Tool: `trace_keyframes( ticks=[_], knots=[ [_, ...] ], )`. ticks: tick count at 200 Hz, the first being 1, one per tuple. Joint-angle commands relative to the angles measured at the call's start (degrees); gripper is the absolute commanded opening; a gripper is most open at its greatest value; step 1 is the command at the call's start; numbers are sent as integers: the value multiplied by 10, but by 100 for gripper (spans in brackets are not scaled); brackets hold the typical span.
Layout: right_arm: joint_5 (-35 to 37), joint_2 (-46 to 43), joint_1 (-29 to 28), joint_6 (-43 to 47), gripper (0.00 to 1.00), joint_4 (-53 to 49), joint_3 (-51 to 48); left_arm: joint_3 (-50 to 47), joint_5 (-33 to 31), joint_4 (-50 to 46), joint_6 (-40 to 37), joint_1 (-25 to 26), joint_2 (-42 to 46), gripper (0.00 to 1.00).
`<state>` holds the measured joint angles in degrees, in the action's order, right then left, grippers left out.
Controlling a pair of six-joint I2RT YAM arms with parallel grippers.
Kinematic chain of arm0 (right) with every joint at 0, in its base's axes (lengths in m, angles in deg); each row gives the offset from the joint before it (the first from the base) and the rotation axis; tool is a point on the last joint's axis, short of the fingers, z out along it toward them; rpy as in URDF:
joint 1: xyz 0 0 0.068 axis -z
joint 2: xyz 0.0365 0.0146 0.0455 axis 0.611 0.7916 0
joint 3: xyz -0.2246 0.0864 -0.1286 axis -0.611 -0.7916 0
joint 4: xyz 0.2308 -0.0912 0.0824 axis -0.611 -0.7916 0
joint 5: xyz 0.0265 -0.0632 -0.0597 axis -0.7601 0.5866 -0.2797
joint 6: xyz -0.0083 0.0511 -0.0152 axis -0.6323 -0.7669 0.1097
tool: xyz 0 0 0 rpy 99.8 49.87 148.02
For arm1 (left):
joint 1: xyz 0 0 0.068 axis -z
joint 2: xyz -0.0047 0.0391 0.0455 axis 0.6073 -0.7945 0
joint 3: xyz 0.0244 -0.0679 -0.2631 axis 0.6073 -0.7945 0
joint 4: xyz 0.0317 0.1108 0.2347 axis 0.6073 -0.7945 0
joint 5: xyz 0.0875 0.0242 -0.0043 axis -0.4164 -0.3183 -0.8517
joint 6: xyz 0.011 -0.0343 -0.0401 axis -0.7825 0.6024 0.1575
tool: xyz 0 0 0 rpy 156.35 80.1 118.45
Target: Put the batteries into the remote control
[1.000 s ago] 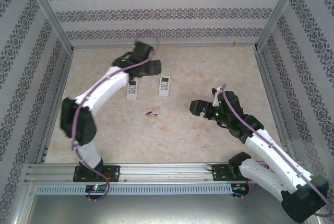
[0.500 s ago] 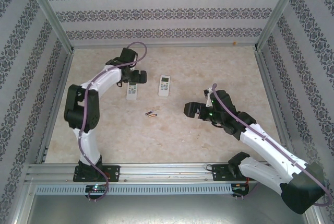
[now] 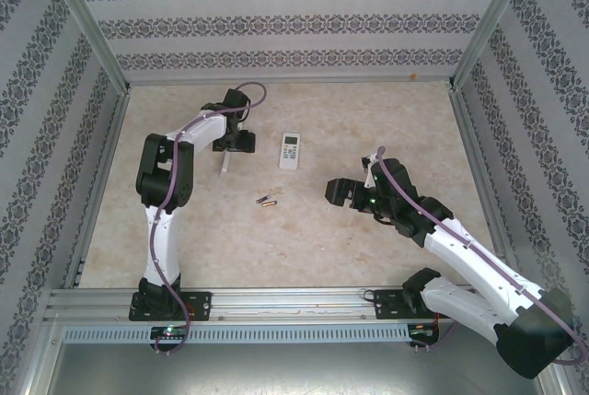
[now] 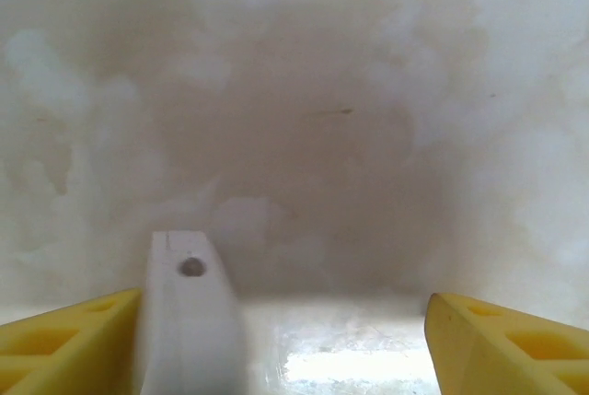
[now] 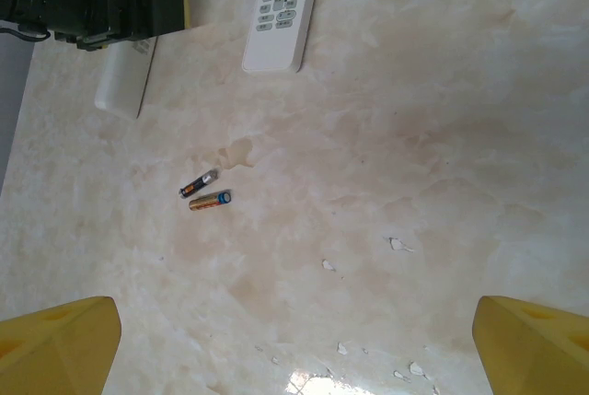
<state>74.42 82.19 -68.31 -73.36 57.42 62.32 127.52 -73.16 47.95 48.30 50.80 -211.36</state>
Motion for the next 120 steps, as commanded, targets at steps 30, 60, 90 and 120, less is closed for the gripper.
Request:
trace_keyframes(
  ticks=[30,60,90,120],
  knots=[
    [9,-5,-5,-18,98,-6,14,-12,2,-20,7,-15,-6,67],
    [13,-6,-4,-22,98,-6,15,-28,16,-14,13,-25,10,43],
    [10,0,-6,-23,98,-2,24,-57,71,3,29,-33,65,27],
    [14,29,-32,-5,98,19,56,-120,206,82,82,-34,163,17]
  ],
)
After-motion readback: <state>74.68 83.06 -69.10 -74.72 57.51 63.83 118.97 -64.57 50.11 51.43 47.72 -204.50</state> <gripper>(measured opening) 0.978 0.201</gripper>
